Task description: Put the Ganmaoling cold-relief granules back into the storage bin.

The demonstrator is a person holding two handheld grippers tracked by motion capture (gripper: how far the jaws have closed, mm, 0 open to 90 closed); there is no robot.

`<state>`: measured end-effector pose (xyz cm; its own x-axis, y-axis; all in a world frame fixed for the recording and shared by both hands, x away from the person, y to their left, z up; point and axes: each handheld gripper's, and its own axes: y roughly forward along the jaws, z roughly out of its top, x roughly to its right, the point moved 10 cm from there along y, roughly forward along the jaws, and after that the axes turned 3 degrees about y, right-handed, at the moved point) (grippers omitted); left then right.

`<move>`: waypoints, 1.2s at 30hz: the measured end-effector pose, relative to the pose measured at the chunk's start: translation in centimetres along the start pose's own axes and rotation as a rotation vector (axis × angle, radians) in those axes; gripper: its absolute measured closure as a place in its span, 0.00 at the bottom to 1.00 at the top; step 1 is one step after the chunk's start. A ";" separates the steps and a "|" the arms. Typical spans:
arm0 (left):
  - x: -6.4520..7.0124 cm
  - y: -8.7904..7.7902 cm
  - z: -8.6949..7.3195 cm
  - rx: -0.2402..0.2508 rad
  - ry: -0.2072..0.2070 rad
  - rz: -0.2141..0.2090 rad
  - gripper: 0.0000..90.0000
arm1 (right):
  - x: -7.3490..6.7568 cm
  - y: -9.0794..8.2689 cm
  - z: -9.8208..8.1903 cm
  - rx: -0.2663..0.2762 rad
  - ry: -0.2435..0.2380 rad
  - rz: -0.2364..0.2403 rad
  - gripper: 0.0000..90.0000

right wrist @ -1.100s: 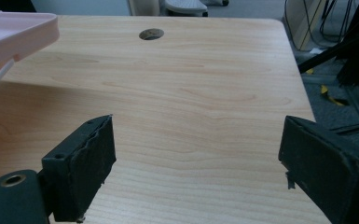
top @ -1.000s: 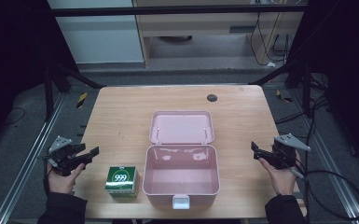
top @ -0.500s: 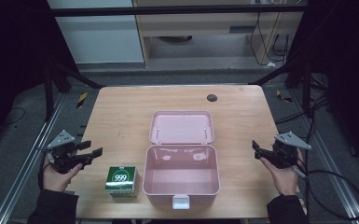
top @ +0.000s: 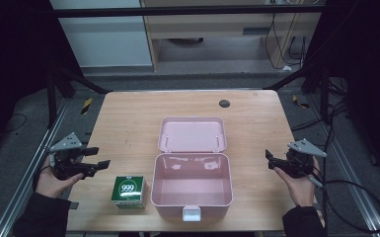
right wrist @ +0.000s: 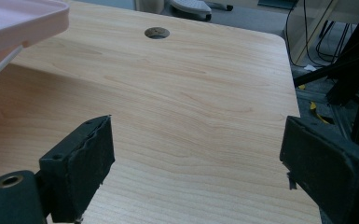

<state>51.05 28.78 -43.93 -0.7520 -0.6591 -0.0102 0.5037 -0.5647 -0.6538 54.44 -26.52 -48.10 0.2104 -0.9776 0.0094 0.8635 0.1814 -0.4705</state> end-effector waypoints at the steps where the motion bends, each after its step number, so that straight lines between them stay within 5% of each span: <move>1: 0.3 0.1 0.0 -0.010 0.011 -0.017 0.31 | 0.0 0.1 0.0 -0.002 0.000 0.003 0.11; 15: 3.5 1.5 -0.2 -0.167 0.244 -0.156 0.24 | -0.1 0.4 -0.6 -0.024 -0.012 0.011 0.08; 28: 5.8 2.0 -1.1 -0.285 0.398 -0.239 0.18 | -0.1 0.6 -1.0 -0.042 -0.020 0.018 0.07; 36: 7.0 2.3 -1.3 -0.309 0.456 -0.276 0.14 | -0.1 0.6 -1.2 -0.051 -0.030 0.018 0.06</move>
<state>46.37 23.58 -46.49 -0.9775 -0.1918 -0.0874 0.1695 -0.4687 -0.8670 54.45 -26.46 -49.42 0.2398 -0.9704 0.0266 0.8355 0.1924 -0.5148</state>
